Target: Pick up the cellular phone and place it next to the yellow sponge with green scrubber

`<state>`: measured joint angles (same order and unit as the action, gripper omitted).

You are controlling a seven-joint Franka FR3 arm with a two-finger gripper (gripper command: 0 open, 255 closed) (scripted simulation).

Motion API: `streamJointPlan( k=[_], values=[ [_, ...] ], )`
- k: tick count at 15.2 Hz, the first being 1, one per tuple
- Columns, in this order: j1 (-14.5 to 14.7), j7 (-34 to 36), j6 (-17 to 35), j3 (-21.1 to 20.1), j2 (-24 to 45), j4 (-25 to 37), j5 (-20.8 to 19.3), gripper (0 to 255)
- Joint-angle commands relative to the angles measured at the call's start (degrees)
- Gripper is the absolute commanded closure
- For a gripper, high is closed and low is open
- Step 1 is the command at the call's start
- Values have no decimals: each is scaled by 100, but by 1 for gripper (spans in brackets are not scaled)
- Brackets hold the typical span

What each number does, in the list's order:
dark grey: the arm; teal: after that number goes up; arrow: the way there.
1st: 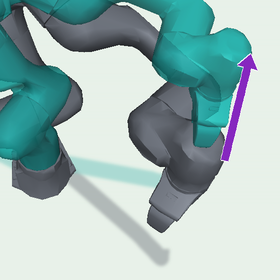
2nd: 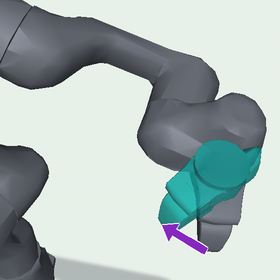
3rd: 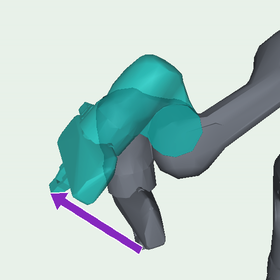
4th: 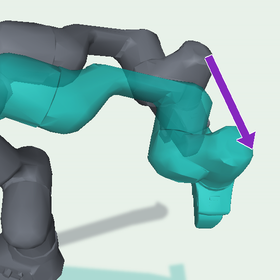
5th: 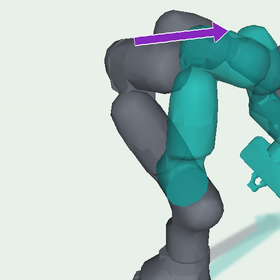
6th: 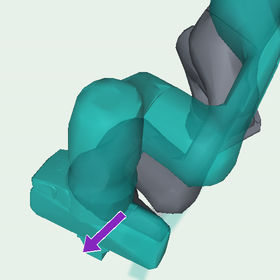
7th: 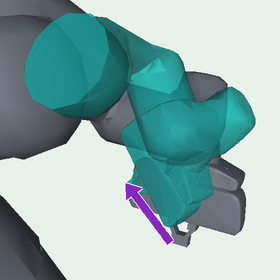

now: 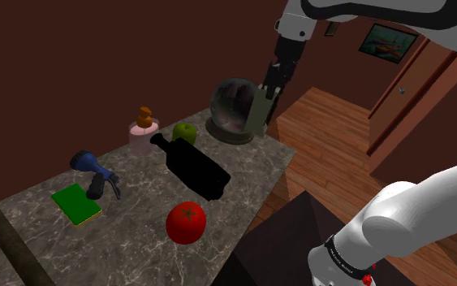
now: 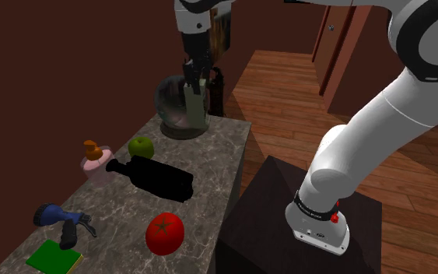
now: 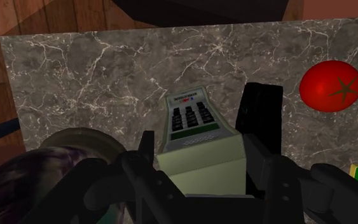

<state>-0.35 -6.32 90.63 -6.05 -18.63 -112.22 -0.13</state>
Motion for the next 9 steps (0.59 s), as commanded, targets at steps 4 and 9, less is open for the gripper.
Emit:
streamJointPlan(
  k=[4, 9],
  values=[
    [-6, -6, -387, 2, 90, 479, -10, 255],
    [-11, -8, -780, 0, 208, 989, -22, 255]
  ],
)
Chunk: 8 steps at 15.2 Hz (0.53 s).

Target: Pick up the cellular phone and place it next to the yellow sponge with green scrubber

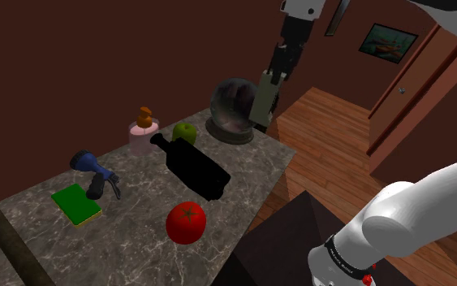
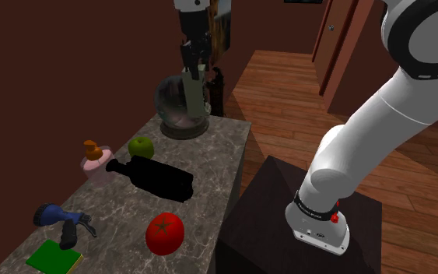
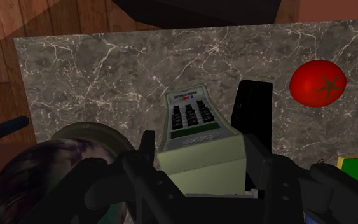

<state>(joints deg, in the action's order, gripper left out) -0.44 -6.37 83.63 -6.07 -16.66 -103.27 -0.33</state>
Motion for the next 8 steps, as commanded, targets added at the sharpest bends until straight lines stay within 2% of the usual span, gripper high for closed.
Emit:
streamJointPlan(
  k=[1, 4, 8],
  values=[
    [-3, -4, -160, 1, 38, 201, -4, 255],
    [-5, -3, -382, -2, 122, 506, -12, 255],
    [184, 521, -60, -336, 170, 226, 97, 255]
  ],
)
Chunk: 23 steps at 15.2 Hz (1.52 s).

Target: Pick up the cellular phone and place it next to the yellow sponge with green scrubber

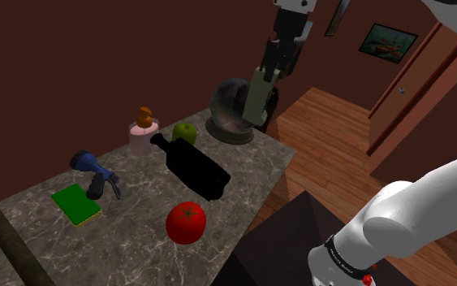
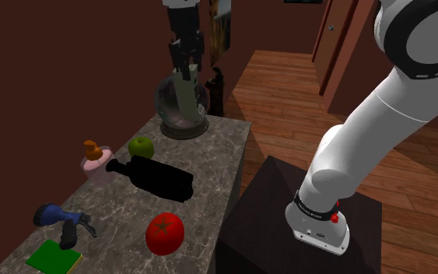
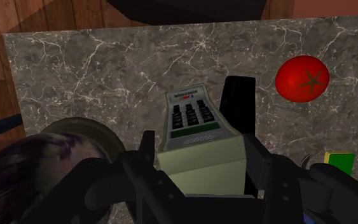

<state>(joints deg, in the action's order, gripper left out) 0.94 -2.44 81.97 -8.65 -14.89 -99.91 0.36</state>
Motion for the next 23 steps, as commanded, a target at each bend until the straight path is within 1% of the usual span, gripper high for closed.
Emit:
streamJointPlan(
  k=[1, 7, 13, 18, 23],
  values=[
    [93, 259, 186, -162, 21, -162, 52, 255],
    [376, 1039, 657, -666, 327, -330, 144, 255],
    [676, 1833, 1096, -1149, 864, -248, 103, 255],
    [956, 2513, 1407, -1516, 1486, 19, -69, 255],
    [1312, 3199, 1629, -1800, 2258, 483, -376, 255]
  ],
)
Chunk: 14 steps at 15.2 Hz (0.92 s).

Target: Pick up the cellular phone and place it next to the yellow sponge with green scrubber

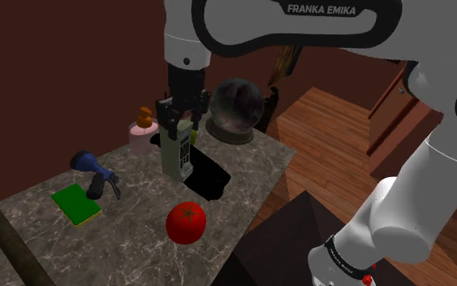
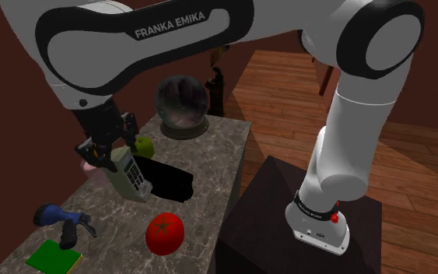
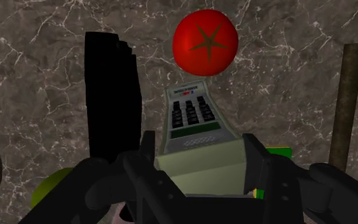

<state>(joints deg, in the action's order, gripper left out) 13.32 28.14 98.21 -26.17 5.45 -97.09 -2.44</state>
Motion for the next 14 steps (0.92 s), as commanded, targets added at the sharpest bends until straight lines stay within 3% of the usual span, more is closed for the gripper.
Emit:
streamJointPlan(
  k=[1, 7, 12, 14],
  values=[
    [157, 275, 36, -92, 394, 320, -172, 255],
    [767, 1019, 95, -230, 1512, 1240, -676, 255],
    [1451, 1517, -65, -192, 2623, 2420, -1116, 255],
    [1437, 1525, 86, -177, 2628, 2273, -1118, 255]
  ],
)
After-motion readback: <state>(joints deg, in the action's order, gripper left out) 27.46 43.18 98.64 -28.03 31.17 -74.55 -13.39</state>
